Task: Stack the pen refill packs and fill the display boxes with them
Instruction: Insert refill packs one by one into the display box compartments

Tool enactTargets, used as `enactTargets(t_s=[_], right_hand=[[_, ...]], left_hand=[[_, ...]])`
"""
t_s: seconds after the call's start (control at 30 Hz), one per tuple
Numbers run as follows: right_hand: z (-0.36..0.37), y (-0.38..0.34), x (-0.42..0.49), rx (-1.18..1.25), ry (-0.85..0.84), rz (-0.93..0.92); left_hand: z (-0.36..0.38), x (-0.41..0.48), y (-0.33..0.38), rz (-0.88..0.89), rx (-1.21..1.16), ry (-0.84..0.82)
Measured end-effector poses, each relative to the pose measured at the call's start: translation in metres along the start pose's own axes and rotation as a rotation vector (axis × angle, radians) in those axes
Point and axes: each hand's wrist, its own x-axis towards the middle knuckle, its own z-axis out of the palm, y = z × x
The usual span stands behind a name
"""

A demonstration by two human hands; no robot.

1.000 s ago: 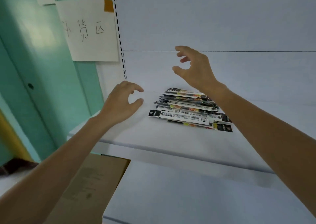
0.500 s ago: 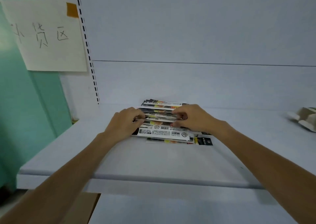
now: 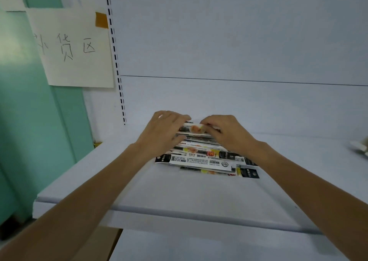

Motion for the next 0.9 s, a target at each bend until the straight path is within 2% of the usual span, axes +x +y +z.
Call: enactTargets(t_s=[0.07, 0.17, 0.3, 0.33, 0.4, 0.5, 0.57, 0.63, 0.73, 0.83, 0.9], right_hand=[[-0.001, -0.004, 0.001, 0.039, 0.015, 0.024], [-0.005, 0.003, -0.008, -0.039, 0.019, 0.184], [-0.003, 0.009, -0.02, -0.12, -0.322, 0.245], [0.001, 0.008, -0.021, -0.1, -0.346, 0.236], [0.005, 0.006, -0.016, -0.022, -0.297, 0.243], [0.007, -0.001, -0.002, -0.034, -0.131, 0.304], [0.007, -0.01, 0.007, 0.071, -0.014, 0.377], [0.008, -0.024, 0.014, 0.223, 0.053, 0.401], [0.018, -0.054, 0.018, 0.406, 0.041, 0.339], [0.031, -0.079, 0.015, 0.438, 0.063, 0.214], [0.034, -0.084, 0.012, 0.442, 0.033, 0.142]], left_hand=[[-0.003, 0.004, 0.004, -0.027, 0.077, -0.05], [-0.008, -0.002, -0.003, -0.158, 0.108, -0.067], [-0.009, -0.022, -0.024, -0.347, 0.018, -0.062], [-0.008, -0.025, -0.026, -0.381, -0.015, -0.066], [-0.008, -0.03, -0.025, -0.482, -0.132, -0.077], [-0.008, -0.029, -0.017, -0.667, -0.503, -0.075], [-0.011, -0.027, -0.011, -0.767, -0.771, -0.049], [-0.015, -0.022, -0.002, -0.832, -0.939, -0.042], [-0.016, -0.013, 0.012, -0.849, -0.996, -0.066], [-0.014, -0.009, 0.022, -0.804, -0.919, -0.006], [-0.017, -0.01, 0.021, -0.809, -0.998, 0.006]])
